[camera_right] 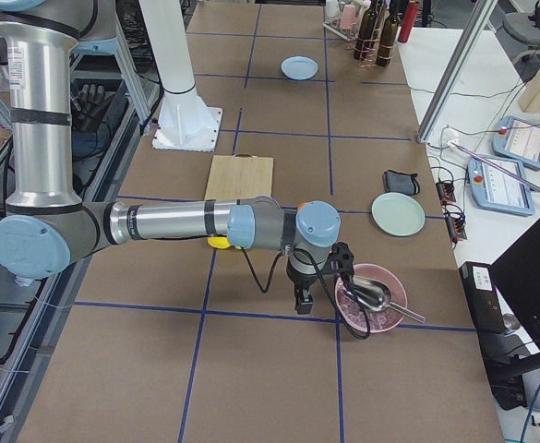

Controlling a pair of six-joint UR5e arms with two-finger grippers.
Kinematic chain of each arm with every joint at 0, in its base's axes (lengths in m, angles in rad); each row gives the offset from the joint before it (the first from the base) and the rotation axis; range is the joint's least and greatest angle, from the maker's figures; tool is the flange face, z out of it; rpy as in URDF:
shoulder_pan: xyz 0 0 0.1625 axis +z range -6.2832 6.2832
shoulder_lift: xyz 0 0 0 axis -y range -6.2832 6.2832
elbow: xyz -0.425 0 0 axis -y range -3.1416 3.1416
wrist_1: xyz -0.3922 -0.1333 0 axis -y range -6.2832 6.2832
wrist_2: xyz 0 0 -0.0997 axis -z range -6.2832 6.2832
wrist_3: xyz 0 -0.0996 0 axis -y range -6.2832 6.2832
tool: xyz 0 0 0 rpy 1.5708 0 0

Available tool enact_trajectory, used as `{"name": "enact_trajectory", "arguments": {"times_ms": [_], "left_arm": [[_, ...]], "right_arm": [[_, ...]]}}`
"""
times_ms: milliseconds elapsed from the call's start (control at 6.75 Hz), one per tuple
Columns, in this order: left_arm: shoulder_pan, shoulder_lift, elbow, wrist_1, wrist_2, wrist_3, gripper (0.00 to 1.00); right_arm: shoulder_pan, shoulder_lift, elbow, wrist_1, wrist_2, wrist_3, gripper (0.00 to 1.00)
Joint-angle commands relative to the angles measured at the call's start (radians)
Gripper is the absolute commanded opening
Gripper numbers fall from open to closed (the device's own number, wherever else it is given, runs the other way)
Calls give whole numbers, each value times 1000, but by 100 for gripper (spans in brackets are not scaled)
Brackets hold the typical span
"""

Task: Pick orange to plate

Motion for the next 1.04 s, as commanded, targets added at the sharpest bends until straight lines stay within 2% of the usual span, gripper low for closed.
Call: {"name": "enact_trajectory", "arguments": {"times_ms": [0, 296, 444, 741, 889], "left_arm": [[133, -2, 9, -90, 13, -298, 100], [344, 0, 28, -273, 158, -611, 99], [394, -2, 73, -369, 191, -719, 98], [446, -5, 211, -531, 234, -761, 98], [489, -5, 233, -536, 234, -761, 97]], "right_arm": [[0, 0, -1, 2, 15, -1, 100], [0, 3, 1, 4, 23, 0, 100], [0, 3, 4, 4, 23, 2, 100], [-6, 3, 2, 4, 23, 0, 100], [-8, 4, 4, 4, 23, 0, 100]]}}
